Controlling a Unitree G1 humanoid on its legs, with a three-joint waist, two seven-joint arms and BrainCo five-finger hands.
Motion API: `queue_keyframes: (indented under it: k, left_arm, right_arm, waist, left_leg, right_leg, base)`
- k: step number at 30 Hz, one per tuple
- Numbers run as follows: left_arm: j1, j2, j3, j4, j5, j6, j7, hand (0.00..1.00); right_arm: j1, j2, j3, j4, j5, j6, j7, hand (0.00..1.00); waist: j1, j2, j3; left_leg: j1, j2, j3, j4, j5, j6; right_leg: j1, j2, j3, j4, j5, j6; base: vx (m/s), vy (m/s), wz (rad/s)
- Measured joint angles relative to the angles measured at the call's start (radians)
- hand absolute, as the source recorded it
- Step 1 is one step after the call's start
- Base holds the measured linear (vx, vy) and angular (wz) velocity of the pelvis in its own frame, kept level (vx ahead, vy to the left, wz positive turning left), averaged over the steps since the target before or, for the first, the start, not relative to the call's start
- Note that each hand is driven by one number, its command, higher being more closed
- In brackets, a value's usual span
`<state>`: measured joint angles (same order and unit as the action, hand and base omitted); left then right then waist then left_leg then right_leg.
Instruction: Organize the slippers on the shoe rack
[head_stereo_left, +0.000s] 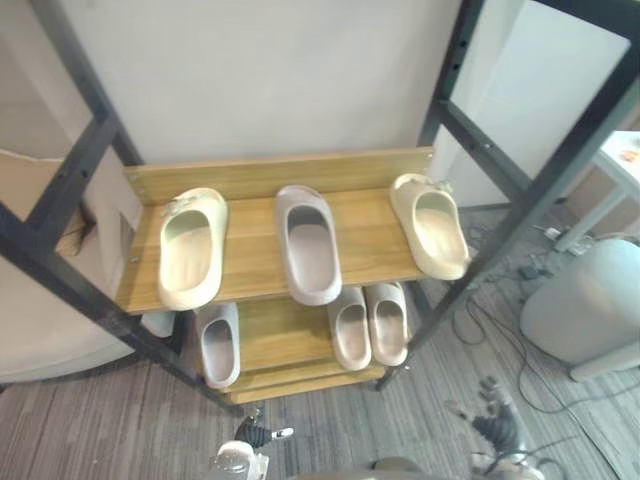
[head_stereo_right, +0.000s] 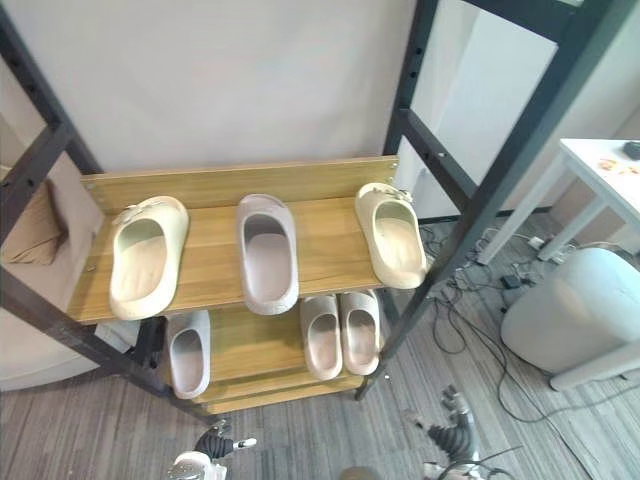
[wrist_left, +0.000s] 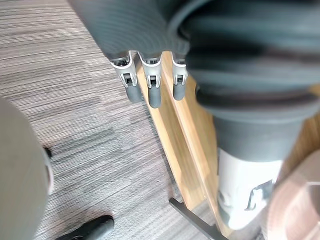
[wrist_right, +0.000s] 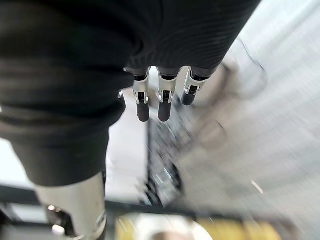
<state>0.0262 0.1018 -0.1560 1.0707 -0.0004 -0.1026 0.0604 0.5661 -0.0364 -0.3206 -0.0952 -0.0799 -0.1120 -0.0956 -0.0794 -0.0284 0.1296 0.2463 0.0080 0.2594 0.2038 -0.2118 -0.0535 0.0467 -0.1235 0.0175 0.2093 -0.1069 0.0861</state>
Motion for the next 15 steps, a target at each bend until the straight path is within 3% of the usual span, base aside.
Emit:
queue_keyframes:
  k: [7,15]
  left_arm:
    - [0.028,-0.049,0.001,-0.043,0.008,-0.003,-0.007,0.0]
    - [0.024,-0.075,-0.04,-0.047,0.017,-0.017,-0.008,0.0]
  right_arm:
    - [0.046,0.068,-0.044,-0.247,0.0,-0.017,-0.004,0.0]
    - [0.076,0.079,0.12,-0.331,0.003,-0.062,0.026,0.0]
  waist:
    - [-0.027,0.001,-0.001]
    - [-0.028,-0.006,-0.001]
  left_leg:
    - [0.002,0.008,0.018,-0.01,0.0,0.0]
    - [0.02,0.011,0.027,-0.046,-0.001,0.0]
  right_leg:
    - [-0.028,0.005,0.012,0.04,-0.02,-0.006]
    - [-0.028,0.012,0.01,0.049,-0.04,-0.004]
  base:
    - [0.01,-0.013,-0.05]
    - [-0.05,-0.035,0.08]
